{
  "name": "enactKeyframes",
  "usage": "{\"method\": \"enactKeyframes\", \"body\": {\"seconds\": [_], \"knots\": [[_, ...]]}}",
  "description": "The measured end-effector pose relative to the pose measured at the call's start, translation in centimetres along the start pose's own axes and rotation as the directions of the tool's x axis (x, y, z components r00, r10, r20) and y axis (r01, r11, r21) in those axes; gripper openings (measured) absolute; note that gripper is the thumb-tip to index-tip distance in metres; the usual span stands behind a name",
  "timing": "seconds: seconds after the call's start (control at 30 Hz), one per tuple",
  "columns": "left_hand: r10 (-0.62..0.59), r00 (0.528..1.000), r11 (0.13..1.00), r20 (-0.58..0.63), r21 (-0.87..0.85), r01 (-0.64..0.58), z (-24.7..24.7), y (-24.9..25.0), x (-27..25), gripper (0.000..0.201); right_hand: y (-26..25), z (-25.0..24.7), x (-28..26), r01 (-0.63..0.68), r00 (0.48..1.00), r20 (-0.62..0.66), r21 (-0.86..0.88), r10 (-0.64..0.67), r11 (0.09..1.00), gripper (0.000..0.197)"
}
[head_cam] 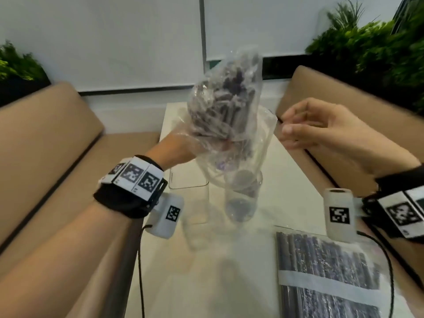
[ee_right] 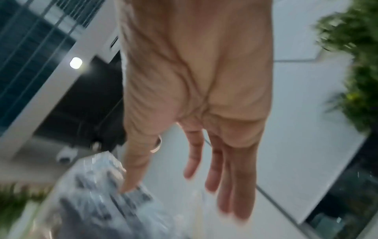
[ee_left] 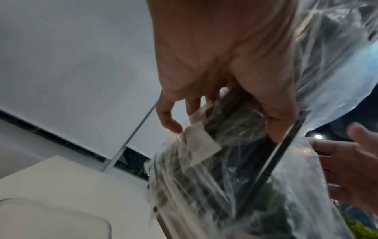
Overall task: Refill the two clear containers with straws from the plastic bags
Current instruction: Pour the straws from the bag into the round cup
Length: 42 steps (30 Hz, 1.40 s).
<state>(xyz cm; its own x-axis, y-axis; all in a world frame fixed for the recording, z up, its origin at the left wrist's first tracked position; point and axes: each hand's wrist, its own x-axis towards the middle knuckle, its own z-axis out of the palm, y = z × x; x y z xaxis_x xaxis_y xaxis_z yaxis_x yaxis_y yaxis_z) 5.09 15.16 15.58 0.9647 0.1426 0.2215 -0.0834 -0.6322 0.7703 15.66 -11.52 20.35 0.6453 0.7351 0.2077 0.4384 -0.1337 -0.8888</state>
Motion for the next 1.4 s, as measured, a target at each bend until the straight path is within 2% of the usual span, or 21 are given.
{"method": "enactKeyframes", "body": {"seconds": [0.03,0.07,0.1,0.13,0.17,0.2,0.33,0.4,0.47,0.53,0.63,0.73,0.83,0.87,0.97,1.0,1.13,1.23,1.33,1.4], "knots": [[-0.027,0.999,0.999,0.022,-0.019,0.027,-0.4,0.6,0.6,0.034,0.5,0.0,0.9,0.026,1.000,0.003,-0.137,-0.025,0.990,0.070],[-0.029,0.999,1.000,0.040,-0.003,0.029,-0.4,1.2,1.0,0.041,1.1,0.4,1.9,0.047,0.997,0.065,-0.244,-0.032,0.969,0.088],[-0.011,0.998,1.000,0.065,0.024,0.009,-0.6,1.3,1.6,0.049,1.9,1.1,3.0,0.087,0.988,0.149,-0.275,-0.047,0.957,0.102],[0.054,0.996,0.998,0.072,-0.023,-0.053,-0.2,1.8,2.2,0.054,3.0,1.8,4.2,0.126,0.974,0.217,-0.272,-0.067,0.954,0.110],[0.066,0.995,0.995,0.068,-0.075,-0.061,0.2,1.7,2.9,0.055,4.0,2.5,5.2,0.150,0.963,0.254,-0.234,-0.088,0.961,0.110],[0.105,0.994,0.988,0.042,-0.120,-0.099,0.7,2.1,3.3,0.053,5.0,3.3,6.1,0.146,0.967,0.233,-0.192,-0.099,0.971,0.105],[0.083,0.991,0.977,-0.106,-0.185,-0.102,2.5,1.4,4.5,0.043,7.9,5.3,7.6,0.059,0.994,0.083,0.108,-0.068,0.992,0.070],[0.068,0.988,0.972,-0.142,-0.213,-0.097,3.1,0.5,4.8,0.034,9.2,5.8,7.9,0.044,0.999,0.017,0.260,-0.050,0.965,0.068],[0.005,0.991,0.976,-0.136,-0.217,-0.034,3.3,-0.1,5.0,0.034,10.0,6.2,8.0,0.052,0.998,-0.055,0.363,-0.034,0.931,0.068],[-0.053,0.994,0.988,-0.091,-0.153,0.039,3.4,-1.1,5.1,0.025,10.2,6.3,8.0,0.057,0.995,-0.099,0.389,-0.020,0.920,0.063],[-0.053,0.998,0.997,-0.020,-0.062,0.052,3.9,-2.0,4.8,0.039,10.5,6.4,8.0,0.058,0.992,-0.123,0.342,-0.017,0.938,0.056],[-0.057,0.998,0.995,-0.007,-0.084,0.056,4.1,-2.3,5.2,0.039,10.4,6.6,8.3,0.061,0.992,-0.127,0.361,-0.016,0.930,0.060],[-0.109,0.990,0.989,-0.093,-0.110,0.098,4.7,-2.3,5.7,0.073,10.5,6.8,8.5,0.058,0.993,-0.122,0.396,-0.010,0.916,0.064],[-0.130,0.984,0.983,-0.124,-0.144,0.111,4.9,-2.2,5.7,0.071,10.7,6.8,8.6,0.054,0.993,-0.116,0.414,-0.006,0.908,0.065],[-0.125,0.977,0.962,-0.171,-0.260,0.078,5.7,-1.8,5.5,0.035,11.2,6.9,8.5,0.069,0.991,-0.135,0.448,-0.009,0.891,0.063],[-0.114,0.977,0.959,-0.183,-0.276,0.061,5.9,-1.6,5.4,0.035,11.4,7.0,8.5,0.081,0.988,-0.156,0.453,-0.011,0.888,0.063],[-0.073,0.975,0.949,-0.209,-0.317,0.003,6.5,-2.3,5.2,0.044,11.8,7.6,8.3,0.123,0.963,-0.270,0.460,0.007,0.880,0.063],[-0.090,0.983,0.934,-0.161,-0.357,0.027,6.7,-2.7,4.8,0.054,12.2,8.0,8.1,0.116,0.948,-0.316,0.450,0.037,0.885,0.062],[-0.135,0.990,0.921,-0.033,-0.373,0.113,6.3,-3.4,4.5,0.081,12.0,8.0,8.0,0.082,0.965,-0.259,0.455,0.043,0.887,0.061],[-0.128,0.991,0.960,0.025,-0.249,0.130,6.1,-3.8,4.3,0.100,11.7,8.0,7.9,0.055,0.977,-0.208,0.464,0.048,0.884,0.062]]}}
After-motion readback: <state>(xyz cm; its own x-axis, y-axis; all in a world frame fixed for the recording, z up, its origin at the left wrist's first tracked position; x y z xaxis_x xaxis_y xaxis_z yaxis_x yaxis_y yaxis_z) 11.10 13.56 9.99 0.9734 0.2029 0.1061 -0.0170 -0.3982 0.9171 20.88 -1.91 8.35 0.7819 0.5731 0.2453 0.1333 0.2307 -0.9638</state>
